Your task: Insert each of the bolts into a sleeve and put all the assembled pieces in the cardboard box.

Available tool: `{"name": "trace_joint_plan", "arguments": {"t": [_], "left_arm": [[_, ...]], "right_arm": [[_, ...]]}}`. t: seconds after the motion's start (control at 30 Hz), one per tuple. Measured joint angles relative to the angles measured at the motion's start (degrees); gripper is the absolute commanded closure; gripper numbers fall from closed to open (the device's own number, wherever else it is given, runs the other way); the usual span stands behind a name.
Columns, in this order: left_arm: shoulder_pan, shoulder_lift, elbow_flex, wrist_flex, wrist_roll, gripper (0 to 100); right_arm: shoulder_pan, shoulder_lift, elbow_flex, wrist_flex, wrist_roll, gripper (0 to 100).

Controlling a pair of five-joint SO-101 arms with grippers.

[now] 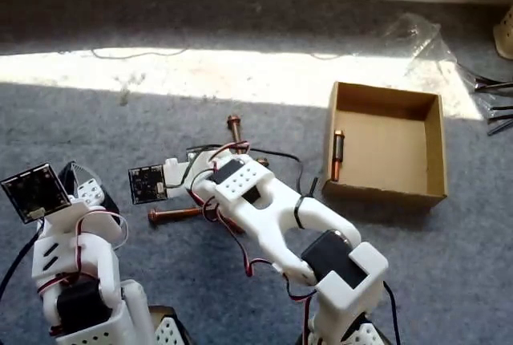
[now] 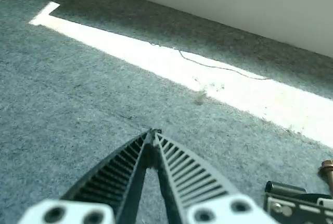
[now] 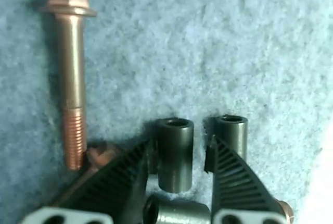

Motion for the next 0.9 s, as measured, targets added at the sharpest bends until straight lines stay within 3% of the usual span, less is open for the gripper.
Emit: {"name": "trace_joint_plan", "arguments": {"t": [0.9], "left_arm": [[0.0,0.0,0.0,0.0,0.0,99]], "right_arm": [[0.88,4.31,-0.97,-0.35,-1.93,86.1]]}}
